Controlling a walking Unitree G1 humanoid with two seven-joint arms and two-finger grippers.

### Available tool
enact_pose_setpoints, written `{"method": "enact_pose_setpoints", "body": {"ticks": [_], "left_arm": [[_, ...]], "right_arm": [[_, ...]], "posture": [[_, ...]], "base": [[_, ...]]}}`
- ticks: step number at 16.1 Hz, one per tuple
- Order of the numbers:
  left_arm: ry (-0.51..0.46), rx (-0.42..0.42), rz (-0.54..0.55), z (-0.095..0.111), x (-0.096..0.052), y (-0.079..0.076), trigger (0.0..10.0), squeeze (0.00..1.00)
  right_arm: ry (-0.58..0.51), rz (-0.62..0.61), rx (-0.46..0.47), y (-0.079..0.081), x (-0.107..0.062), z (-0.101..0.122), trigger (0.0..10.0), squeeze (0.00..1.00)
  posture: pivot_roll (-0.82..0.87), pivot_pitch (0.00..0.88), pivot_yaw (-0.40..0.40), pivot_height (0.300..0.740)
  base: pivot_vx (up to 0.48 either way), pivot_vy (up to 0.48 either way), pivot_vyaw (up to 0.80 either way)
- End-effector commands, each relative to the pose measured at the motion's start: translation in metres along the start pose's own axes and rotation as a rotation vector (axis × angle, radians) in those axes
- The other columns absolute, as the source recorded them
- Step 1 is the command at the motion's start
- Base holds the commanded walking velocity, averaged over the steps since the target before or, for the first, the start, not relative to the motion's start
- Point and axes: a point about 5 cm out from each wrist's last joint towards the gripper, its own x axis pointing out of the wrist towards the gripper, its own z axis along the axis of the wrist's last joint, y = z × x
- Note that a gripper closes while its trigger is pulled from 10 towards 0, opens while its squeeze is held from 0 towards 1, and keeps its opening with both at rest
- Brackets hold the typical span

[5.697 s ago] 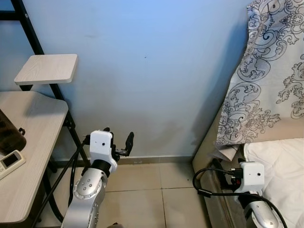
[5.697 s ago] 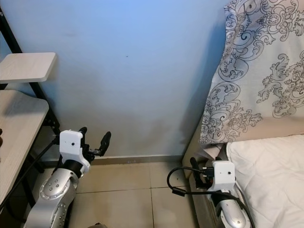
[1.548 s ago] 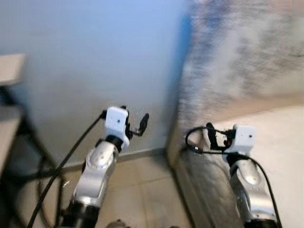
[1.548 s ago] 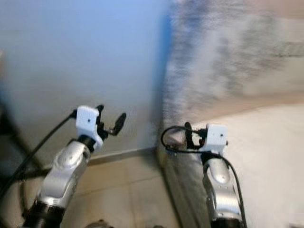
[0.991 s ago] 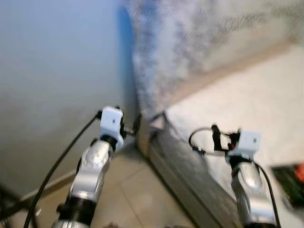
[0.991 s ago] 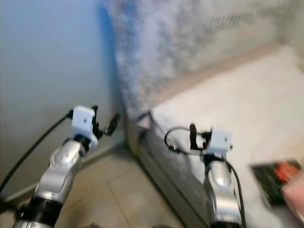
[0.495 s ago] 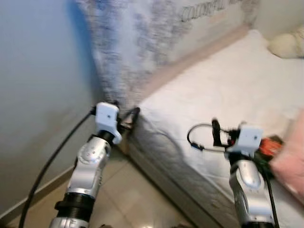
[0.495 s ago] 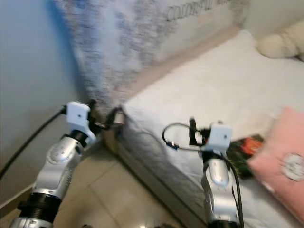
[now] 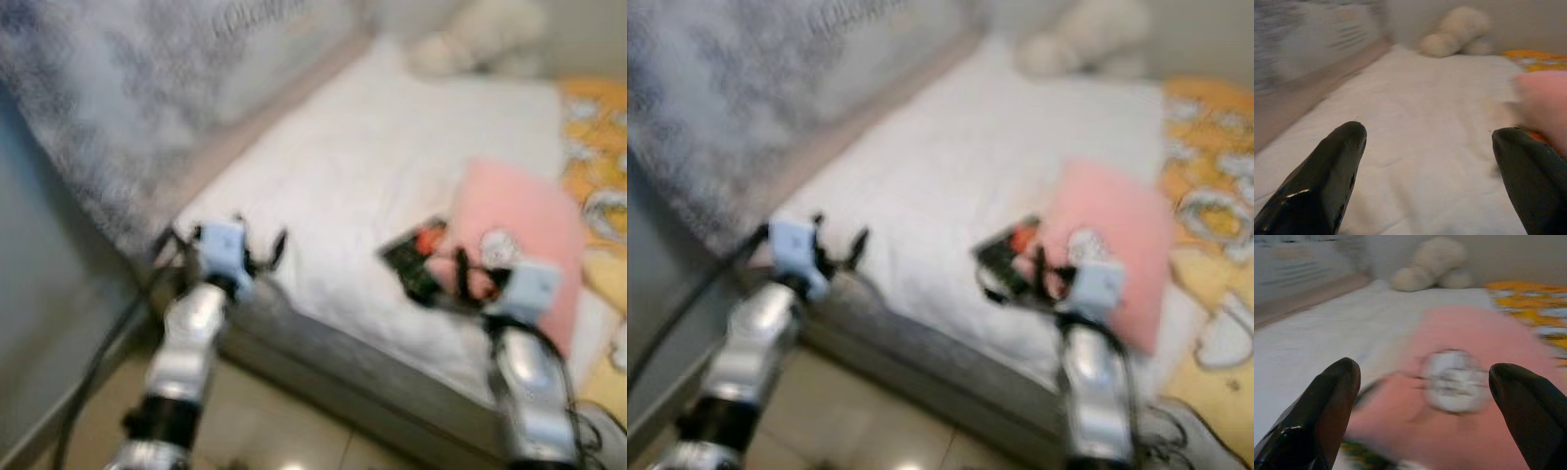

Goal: Clean up the room

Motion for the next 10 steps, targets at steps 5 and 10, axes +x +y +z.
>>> {"method": "enact_pose_setpoints", "body": {"ticks": [5,10], "left_arm": [[0.01,-0.02,0.071,-0.003,-0.003,-0.001,10.0,0.0],[0.008,-0.036,0.135,-0.006,-0.001,0.001,10.0,0.0]], "right_arm": [[0.001,-0.003,0.002,0.0,-0.007,-0.004,10.0,0.0],[0.013,0.055,-0.017,0.005,-0.006,-0.005,10.0,0.0]], "posture": [[0.07,0.0,-0.029,0.74],[0.07,0.0,-0.037,0.74]], "base": [[0.0,0.0,-0.71],[0.0,-0.367,-0.08]]}}
